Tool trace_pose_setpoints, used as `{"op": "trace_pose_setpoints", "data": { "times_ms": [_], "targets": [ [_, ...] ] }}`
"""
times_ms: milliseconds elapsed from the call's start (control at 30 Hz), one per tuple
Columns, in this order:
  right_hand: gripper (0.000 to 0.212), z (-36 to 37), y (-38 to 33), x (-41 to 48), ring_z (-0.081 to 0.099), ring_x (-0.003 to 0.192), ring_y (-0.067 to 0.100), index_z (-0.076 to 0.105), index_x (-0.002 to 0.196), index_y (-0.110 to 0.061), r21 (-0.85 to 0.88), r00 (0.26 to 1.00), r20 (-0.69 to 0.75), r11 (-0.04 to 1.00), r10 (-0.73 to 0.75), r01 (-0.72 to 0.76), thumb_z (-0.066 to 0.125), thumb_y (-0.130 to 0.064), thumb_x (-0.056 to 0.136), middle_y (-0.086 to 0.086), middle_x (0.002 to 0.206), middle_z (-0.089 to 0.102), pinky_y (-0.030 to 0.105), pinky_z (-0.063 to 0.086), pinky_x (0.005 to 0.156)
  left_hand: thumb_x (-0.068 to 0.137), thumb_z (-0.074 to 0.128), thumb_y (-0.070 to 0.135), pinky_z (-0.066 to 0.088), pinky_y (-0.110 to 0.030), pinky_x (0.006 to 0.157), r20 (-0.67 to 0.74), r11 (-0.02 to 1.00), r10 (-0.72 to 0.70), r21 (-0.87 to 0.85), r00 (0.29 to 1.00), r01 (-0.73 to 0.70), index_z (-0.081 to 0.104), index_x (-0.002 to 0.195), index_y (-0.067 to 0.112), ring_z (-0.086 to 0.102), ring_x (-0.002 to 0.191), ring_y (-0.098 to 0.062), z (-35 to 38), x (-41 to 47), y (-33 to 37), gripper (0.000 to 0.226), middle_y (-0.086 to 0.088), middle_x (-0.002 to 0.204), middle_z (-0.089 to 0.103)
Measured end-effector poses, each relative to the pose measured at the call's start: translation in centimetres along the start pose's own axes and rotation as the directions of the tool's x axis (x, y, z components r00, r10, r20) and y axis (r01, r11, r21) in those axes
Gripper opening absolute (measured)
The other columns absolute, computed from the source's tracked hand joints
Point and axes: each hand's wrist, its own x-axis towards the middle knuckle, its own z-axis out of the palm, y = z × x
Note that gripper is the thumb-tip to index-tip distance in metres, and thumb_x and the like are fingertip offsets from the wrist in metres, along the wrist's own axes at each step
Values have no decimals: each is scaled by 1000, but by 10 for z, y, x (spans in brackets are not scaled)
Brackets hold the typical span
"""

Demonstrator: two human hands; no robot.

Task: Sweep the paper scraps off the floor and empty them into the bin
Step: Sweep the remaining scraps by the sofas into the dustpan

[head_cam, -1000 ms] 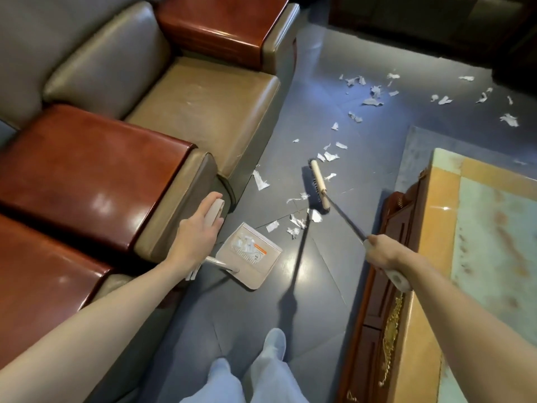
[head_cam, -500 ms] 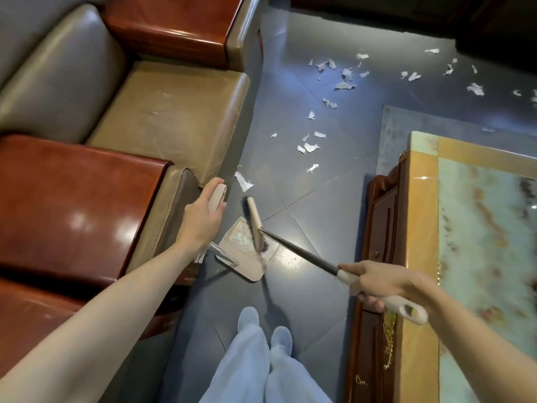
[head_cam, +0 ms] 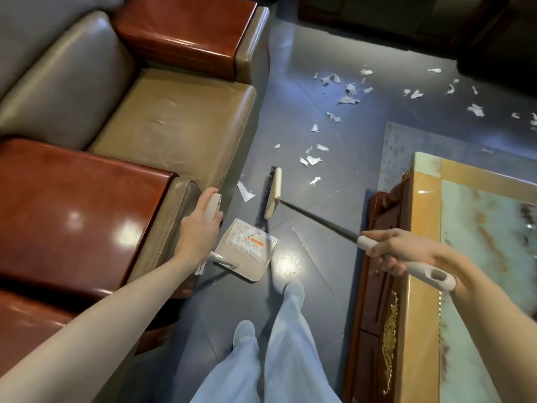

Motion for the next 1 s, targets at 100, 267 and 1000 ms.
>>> {"op": "trace_pose_setpoints", "data": {
  "times_ms": [100,267,1000],
  "targets": [
    [42,-7,-42,40,42,39,8,47,125,-20,80,998,-48,996,-36,40,44,5,93,4,56,48,18,37,32,95,51,23,50,-42,74,-41,999,-35,-16,999,34,41,122,56,58,80,-34,2,14,7,44,0,81,62],
    [23,-7,-114,109,36,34,6,52,92,-9,230,995,-87,971,-46,65,35,7,93,3,59,39,15,31,29,94,53,20,46,-37,68,-133,994,-104,-40,986,99,42,117,58,58,69,-23,10,43,21,46,9,84,63],
    [15,29,-128,99,34,33,5,46,87,-7,179,968,35,951,249,-251,36,-3,97,1,53,37,12,29,28,94,52,17,52,-41,61,-95,996,-89,-32,991,87,41,115,58,59,74,-31,2,79,32,47,-4,89,62]
  ]
}}
